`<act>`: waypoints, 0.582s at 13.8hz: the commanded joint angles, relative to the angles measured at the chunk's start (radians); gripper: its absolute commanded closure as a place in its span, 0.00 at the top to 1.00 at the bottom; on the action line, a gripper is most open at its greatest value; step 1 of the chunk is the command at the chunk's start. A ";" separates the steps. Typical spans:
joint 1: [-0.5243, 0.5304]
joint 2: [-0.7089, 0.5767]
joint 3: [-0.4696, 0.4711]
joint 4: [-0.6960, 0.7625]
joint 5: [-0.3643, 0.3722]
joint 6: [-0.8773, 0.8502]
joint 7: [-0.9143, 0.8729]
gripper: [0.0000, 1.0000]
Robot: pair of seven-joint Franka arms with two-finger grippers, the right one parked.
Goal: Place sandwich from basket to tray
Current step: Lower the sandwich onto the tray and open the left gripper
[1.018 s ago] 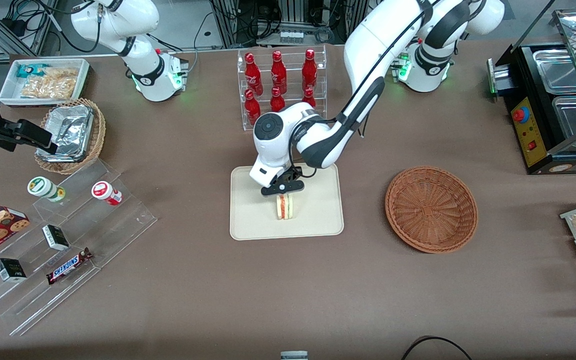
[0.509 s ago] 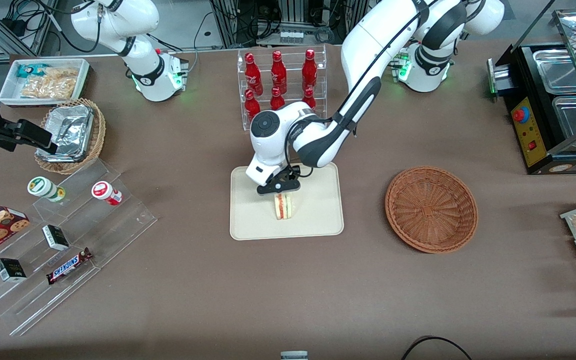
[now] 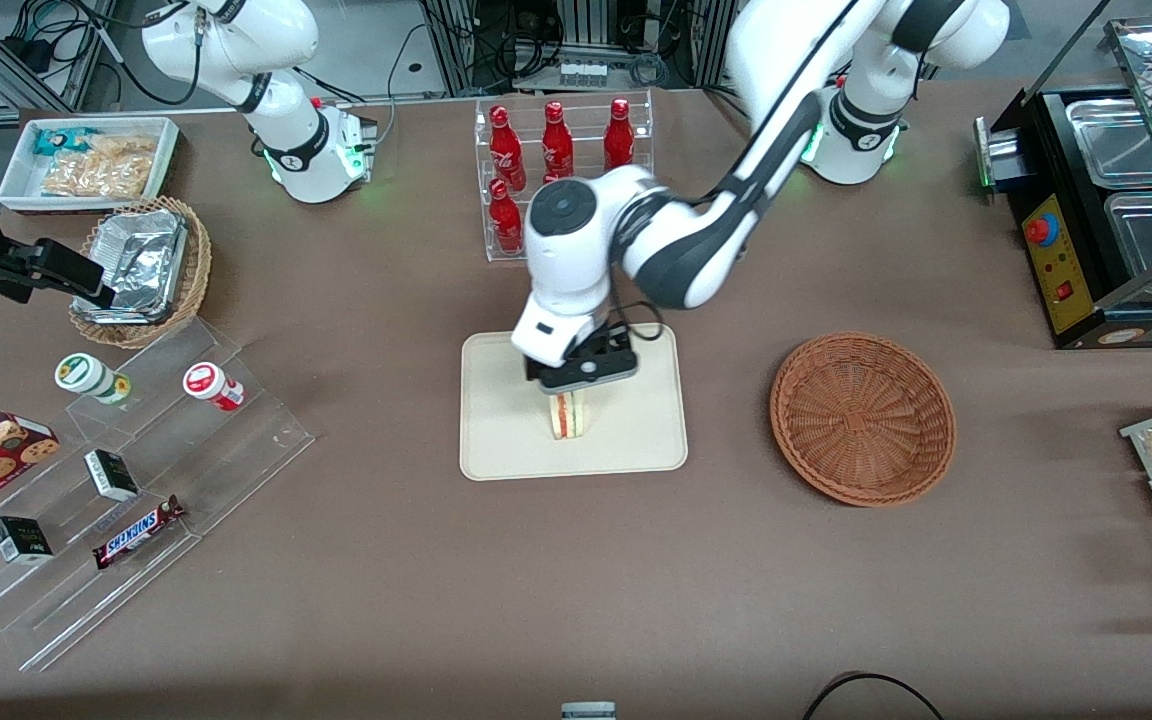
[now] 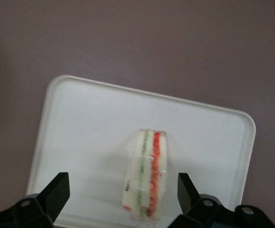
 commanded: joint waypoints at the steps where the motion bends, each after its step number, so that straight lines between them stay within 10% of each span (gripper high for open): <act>1: 0.065 -0.150 -0.002 -0.085 -0.010 -0.106 -0.049 1.00; 8: 0.269 -0.402 -0.002 -0.088 -0.124 -0.402 0.047 1.00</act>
